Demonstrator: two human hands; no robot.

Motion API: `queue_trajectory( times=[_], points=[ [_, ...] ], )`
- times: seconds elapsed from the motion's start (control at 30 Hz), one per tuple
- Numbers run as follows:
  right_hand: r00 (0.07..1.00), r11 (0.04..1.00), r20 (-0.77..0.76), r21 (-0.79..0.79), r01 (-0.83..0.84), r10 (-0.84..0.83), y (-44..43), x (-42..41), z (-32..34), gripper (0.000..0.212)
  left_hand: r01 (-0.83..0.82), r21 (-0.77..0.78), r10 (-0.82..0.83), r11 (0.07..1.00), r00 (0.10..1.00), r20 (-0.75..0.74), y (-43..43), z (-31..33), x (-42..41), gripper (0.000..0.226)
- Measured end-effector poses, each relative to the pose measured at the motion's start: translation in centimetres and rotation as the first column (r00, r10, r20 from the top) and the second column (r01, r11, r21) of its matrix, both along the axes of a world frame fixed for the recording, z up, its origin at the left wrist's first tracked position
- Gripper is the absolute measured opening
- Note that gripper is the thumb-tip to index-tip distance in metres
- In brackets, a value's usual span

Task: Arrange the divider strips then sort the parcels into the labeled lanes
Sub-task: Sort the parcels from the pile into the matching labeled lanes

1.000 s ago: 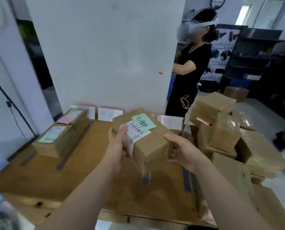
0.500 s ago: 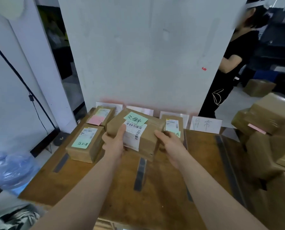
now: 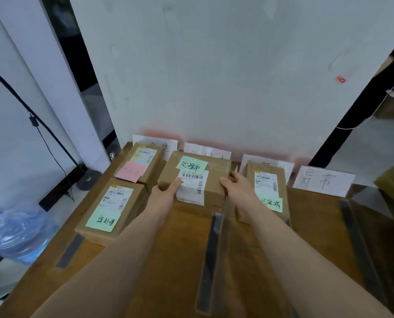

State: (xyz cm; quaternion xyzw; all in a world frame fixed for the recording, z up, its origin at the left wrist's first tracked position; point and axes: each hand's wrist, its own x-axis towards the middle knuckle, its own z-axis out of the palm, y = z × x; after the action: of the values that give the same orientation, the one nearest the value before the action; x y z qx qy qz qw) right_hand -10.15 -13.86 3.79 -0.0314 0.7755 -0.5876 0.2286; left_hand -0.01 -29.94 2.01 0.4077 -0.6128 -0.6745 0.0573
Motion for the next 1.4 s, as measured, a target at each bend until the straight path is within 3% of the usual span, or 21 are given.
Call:
queue_trajectory(
  times=[0.17, 0.93, 1.23, 1.4],
  points=[
    [0.999, 0.994, -0.028, 0.099, 0.049, -0.047, -1.8, -3.0, -2.4, 0.038, 0.009, -0.034, -0.006, 0.999, 0.997, 0.078, -1.6, -2.0, -4.2, 0.082],
    [0.981, 0.965, 0.033, 0.187, 0.182, -0.191, -6.0, -7.5, -9.7, 0.045, 0.035, 0.030, -0.039, 0.999, 0.987, 0.157, -3.5, -9.3, -11.1, 0.082],
    [0.978, 0.954, 0.014, 0.223, 0.200, -0.208, -6.2, -7.0, -8.6, 0.047, 0.032, 0.076, -0.047, 0.997, 0.979, 0.198, -3.2, -8.7, -11.0, 0.062],
    [0.983, 0.937, -0.116, 0.302, 0.174, -0.146, -5.3, -5.4, -5.3, 0.044, 0.076, 0.053, -0.082, 0.996, 0.990, 0.117, -2.2, -5.6, -9.7, 0.044]
  ],
)
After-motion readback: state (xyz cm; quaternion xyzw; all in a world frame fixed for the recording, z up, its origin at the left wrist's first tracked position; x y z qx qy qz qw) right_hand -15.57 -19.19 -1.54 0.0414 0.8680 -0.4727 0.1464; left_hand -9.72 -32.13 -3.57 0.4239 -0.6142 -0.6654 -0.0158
